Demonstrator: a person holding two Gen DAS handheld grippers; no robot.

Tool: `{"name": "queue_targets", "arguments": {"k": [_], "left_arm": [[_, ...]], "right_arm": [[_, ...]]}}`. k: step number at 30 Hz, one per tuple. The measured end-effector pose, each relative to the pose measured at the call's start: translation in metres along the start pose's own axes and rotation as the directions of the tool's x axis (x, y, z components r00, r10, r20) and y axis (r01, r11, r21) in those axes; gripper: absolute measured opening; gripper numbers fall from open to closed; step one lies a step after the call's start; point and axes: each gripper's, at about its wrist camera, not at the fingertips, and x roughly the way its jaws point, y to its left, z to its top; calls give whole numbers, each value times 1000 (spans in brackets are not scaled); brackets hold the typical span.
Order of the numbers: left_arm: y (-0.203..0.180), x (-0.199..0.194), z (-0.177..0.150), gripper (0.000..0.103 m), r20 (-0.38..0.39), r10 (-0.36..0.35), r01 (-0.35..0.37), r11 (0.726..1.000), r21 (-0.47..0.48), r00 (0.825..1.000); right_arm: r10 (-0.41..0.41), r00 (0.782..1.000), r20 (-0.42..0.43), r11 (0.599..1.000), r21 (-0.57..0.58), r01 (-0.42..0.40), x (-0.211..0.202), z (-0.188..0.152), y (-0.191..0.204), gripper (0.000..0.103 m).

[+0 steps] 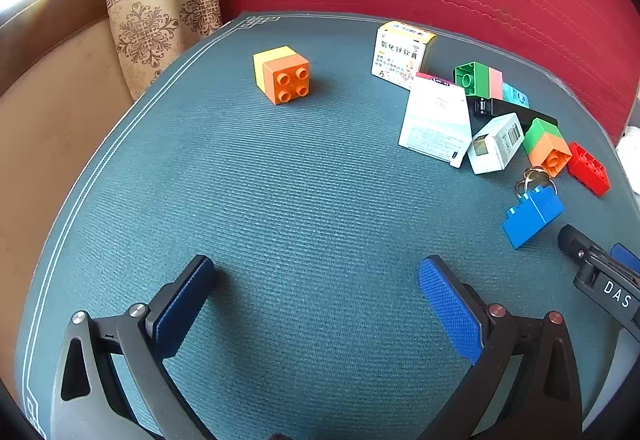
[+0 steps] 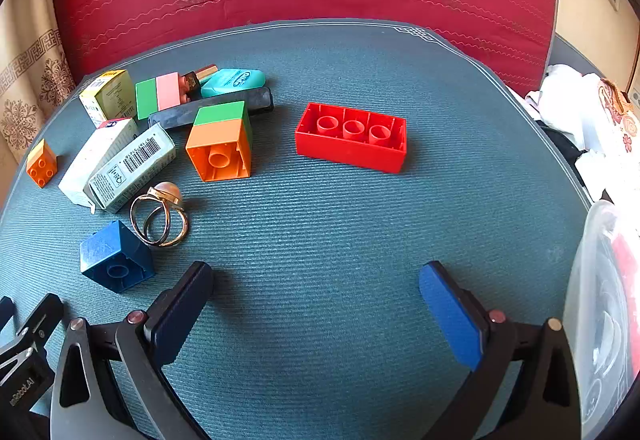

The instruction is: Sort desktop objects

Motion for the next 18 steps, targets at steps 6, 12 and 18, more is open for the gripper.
{"name": "queue_targets", "arguments": {"k": [6, 12, 18], "left_arm": [[2, 0, 0, 103, -12, -27, 27, 999, 28, 1000], [3, -2, -2, 103, -22, -57, 59, 996, 60, 998], [1, -1, -1, 103, -22, -48, 49, 997, 66, 999]], "right_arm": [[0, 1000, 0, 1000, 0, 0, 0, 0, 0, 103], [0, 1000, 0, 1000, 0, 0, 0, 0, 0, 103], [-3, 1000, 0, 1000, 5, 3, 0, 0, -1, 103]]}}
